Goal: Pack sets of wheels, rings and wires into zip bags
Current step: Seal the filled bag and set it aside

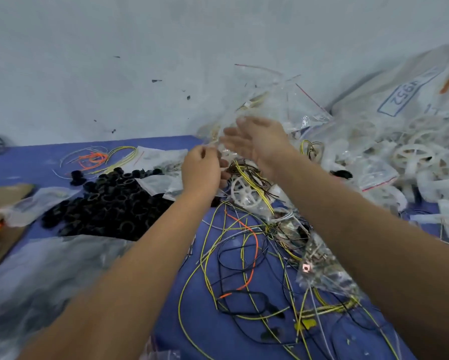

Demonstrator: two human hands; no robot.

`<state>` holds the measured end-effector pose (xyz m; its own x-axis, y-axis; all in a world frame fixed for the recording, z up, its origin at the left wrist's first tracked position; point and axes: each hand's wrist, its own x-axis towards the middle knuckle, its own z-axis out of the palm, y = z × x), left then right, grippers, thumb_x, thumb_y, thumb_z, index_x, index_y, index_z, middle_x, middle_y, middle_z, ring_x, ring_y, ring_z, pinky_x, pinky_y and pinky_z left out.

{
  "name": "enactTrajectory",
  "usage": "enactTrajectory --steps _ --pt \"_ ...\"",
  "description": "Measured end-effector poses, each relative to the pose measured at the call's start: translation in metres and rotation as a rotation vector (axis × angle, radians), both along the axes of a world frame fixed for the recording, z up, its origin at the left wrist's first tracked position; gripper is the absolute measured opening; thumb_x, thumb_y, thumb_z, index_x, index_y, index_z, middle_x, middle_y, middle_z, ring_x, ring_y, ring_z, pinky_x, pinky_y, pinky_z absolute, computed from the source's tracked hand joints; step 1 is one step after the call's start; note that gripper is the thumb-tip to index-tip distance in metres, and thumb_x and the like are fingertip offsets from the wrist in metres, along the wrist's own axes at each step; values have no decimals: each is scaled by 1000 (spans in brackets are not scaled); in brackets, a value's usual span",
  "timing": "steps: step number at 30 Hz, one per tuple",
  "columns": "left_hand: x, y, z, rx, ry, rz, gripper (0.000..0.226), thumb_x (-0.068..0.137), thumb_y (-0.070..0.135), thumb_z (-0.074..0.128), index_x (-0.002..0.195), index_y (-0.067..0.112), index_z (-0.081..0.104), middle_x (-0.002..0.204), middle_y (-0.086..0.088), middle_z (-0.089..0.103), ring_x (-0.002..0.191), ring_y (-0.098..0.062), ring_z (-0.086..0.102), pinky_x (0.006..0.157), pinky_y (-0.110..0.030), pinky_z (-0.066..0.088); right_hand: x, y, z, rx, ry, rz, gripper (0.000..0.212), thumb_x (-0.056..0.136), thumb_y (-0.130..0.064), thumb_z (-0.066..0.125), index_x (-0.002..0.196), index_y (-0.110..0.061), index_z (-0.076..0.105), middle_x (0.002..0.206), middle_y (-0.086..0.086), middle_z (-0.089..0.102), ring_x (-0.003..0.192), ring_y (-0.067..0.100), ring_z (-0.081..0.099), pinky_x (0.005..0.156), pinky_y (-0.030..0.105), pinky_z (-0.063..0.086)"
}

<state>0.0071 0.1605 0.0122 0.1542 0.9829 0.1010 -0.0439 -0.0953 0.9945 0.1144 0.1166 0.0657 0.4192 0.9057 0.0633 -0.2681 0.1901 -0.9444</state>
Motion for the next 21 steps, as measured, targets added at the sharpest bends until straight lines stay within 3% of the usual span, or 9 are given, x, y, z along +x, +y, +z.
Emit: enactTrajectory --steps 3,6,9,11,13,16,18,19,21 --pt "-28 -11 -12 53 34 -10 30 107 21 44 85 9 60 71 -8 67 45 -18 58 42 -24 44 -27 -37 -38 -56 -146 -19 11 103 -5 55 112 0 59 78 12 72 56 22 67 51 27 57" --pt "-63 -21 -20 122 86 18 34 107 20 42 79 13 60 66 -3 68 46 -16 59 42 -22 42 -58 -66 -71 -114 -230 24 9 102 0 54 101 -1 62 67 10 68 44 16 59 41 24 49" --pt "-98 -29 -28 151 105 60 37 108 22 41 80 11 62 62 -1 69 45 -14 59 39 -21 40 -90 -82 -99 -193 -364 107 12 99 0 57 92 -6 64 72 13 68 46 19 60 42 27 50" --pt "-118 -33 -35 135 96 112 38 108 22 40 80 9 62 61 -1 68 43 -13 56 38 -20 38 -109 -86 -114 -233 -521 140 12 96 -3 60 88 -9 66 75 11 71 52 24 67 48 36 56" --pt "-135 -36 -43 103 88 183 39 108 22 40 78 9 62 62 -2 67 42 -11 54 38 -19 37 -123 -86 -125 -232 -753 104 6 93 -8 64 93 -10 70 82 10 74 65 27 71 66 46 60" --pt "-153 -39 -53 49 66 264 40 109 24 41 78 11 63 65 -3 68 45 -13 55 40 -21 39 -138 -83 -130 -202 -1049 -28 23 91 -17 70 113 -11 70 102 10 73 92 26 67 88 41 51" --pt "-157 -40 -55 21 17 302 41 109 24 41 78 10 63 64 -4 67 46 -15 54 41 -22 38 -151 -81 -129 -131 -1136 -46 20 91 -20 69 110 -13 69 101 10 69 96 30 63 85 42 50" --pt "-157 -40 -55 9 -13 323 41 109 24 41 77 10 63 62 -3 66 46 -15 53 41 -22 38 -159 -80 -128 -120 -1124 -24 15 92 -24 69 101 -13 69 93 9 69 89 29 62 79 41 50" --pt "-157 -40 -55 -20 -61 356 42 109 25 40 77 10 62 60 -1 66 44 -14 53 41 -22 38 -178 -78 -126 -197 -1047 49 28 92 -40 69 84 -13 66 74 4 66 73 25 59 65 37 41"
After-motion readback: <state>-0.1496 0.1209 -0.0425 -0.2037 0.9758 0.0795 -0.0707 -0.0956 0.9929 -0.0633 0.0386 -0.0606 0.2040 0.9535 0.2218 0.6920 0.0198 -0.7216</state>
